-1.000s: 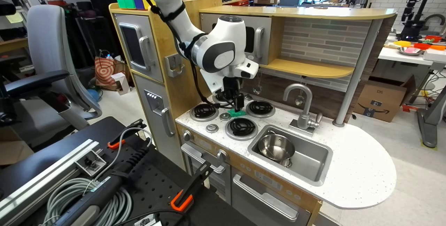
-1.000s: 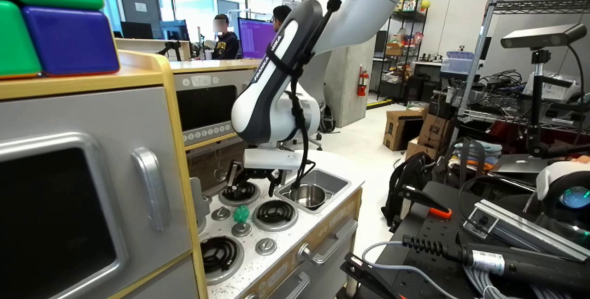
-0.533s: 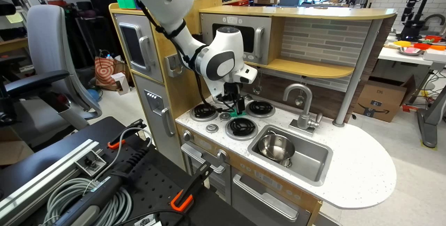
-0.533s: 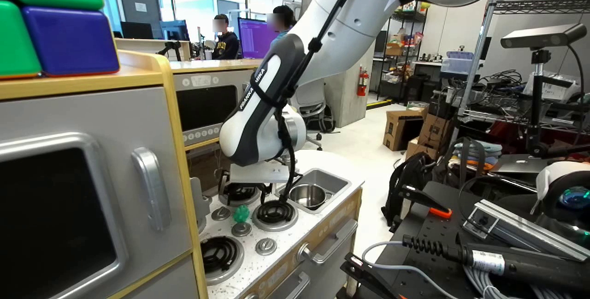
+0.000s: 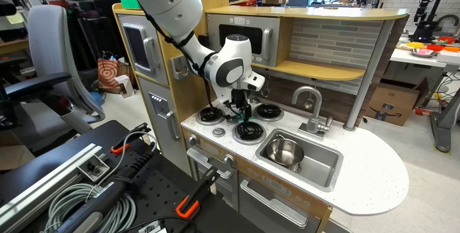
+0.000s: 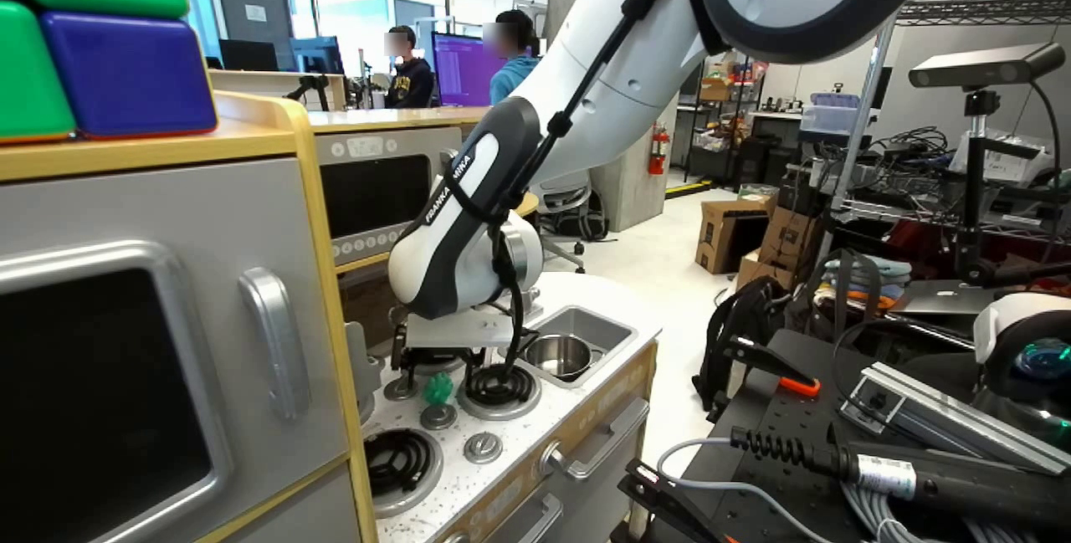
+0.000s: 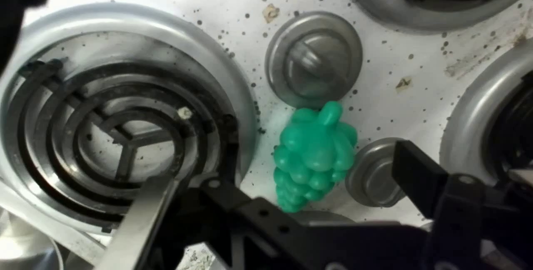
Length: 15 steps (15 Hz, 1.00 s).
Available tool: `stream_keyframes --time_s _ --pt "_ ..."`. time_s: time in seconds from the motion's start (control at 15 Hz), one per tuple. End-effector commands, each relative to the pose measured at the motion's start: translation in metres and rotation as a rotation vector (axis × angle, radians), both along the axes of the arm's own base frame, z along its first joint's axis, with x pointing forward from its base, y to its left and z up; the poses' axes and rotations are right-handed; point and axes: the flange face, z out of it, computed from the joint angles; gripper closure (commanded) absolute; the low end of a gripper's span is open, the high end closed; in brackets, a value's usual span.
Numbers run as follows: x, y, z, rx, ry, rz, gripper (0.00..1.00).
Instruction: Pick up the green toy from the stove and put it in the pot in the sink.
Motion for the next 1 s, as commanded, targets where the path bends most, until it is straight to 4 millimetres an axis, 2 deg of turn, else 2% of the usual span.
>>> stream_keyframes --time_s 0.0,0.33,0.6,0.73,0.93 --pt "0.012 0.001 -0.010 -0.016 0.018 -0.011 0.37" --pt "0.018 -0.008 -0.005 -0.015 0.011 -0.022 0.77" --pt "0.021 -0.041 0.017 0.000 -0.007 -0.074 0.81" --pt "0.021 -0.073 0.026 0.017 0.009 -0.135 0.81" --pt "0.017 -0.132 0.025 0.029 0.028 -0.257 0.81"
